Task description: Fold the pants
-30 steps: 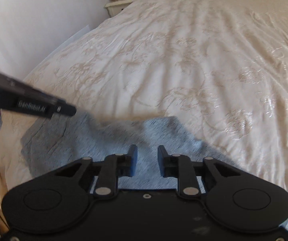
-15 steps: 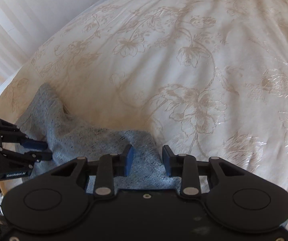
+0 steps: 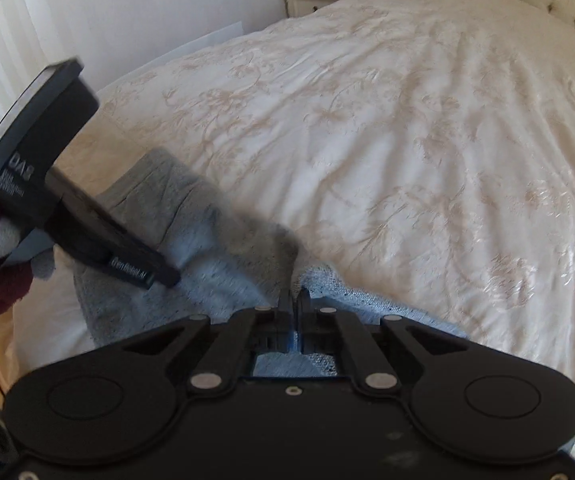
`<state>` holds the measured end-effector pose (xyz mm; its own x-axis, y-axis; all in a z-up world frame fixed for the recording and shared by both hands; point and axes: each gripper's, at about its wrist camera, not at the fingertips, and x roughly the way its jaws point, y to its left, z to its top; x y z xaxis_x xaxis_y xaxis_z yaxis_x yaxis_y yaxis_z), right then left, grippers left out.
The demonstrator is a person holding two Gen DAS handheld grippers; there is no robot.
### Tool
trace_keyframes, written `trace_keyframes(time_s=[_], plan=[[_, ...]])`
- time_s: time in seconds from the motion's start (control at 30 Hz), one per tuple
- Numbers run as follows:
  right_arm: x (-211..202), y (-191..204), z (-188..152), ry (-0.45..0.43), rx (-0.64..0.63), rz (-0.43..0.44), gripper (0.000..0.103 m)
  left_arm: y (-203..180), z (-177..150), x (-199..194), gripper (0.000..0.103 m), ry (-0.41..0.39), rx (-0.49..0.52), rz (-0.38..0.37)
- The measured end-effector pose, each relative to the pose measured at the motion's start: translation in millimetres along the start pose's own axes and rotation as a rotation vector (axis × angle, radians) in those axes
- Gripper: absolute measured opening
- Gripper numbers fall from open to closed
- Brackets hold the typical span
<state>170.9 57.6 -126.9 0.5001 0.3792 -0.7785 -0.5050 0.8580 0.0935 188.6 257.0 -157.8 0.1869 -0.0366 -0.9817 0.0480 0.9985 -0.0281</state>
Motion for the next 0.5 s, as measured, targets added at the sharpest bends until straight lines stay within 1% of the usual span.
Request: trace_keyframes(time_s=[0.07, 0.17, 0.27, 0.33, 0.37, 0.4, 0.43, 0.47, 0.5], plan=[[3.5, -18.1, 15.8, -0.038, 0.052, -0.047, 0.003, -0.4, -0.9, 1.6, 0.033, -0.002, 0.0, 0.0], [27.8, -39.1, 26.4, -0.01, 0.082, -0.059, 0.003, -2.2, -0.2, 2.5, 0.033, -0.006, 0.007, 0.002], [62.4, -49.0, 21.1, 0.07, 0.065, -0.073, 0.003, -4.6, -1.5, 1.2, 0.033, -0.008, 0.015, 0.002], [77.1, -62.5, 19.8, 0.112, 0.135, -0.087, 0.007, -5.8, -2.9, -0.4, 0.033, -0.01, 0.019, 0.0], [76.3, -71.0, 20.5, 0.106, 0.188, -0.111, 0.008, -6.0, -4.0, -2.3, 0.033, -0.011, 0.022, 0.0], [69.8, -78.6, 21.6, 0.076, 0.246, -0.136, 0.012, -6.1, -5.6, -4.0, 0.033, -0.012, 0.025, 0.0], [61.7, -84.6, 22.7, 0.042, 0.289, -0.158, 0.014, -6.8, -6.4, -4.6, 0.033, -0.013, 0.027, 0.001], [53.4, -87.6, 23.5, 0.014, 0.318, -0.165, 0.014, -6.8, -8.9, -6.8, 0.033, -0.015, 0.031, 0.001], [46.0, -87.6, 24.5, -0.001, 0.326, -0.147, 0.014, -6.9, -12.0, -8.6, 0.033, -0.014, 0.038, 0.002]])
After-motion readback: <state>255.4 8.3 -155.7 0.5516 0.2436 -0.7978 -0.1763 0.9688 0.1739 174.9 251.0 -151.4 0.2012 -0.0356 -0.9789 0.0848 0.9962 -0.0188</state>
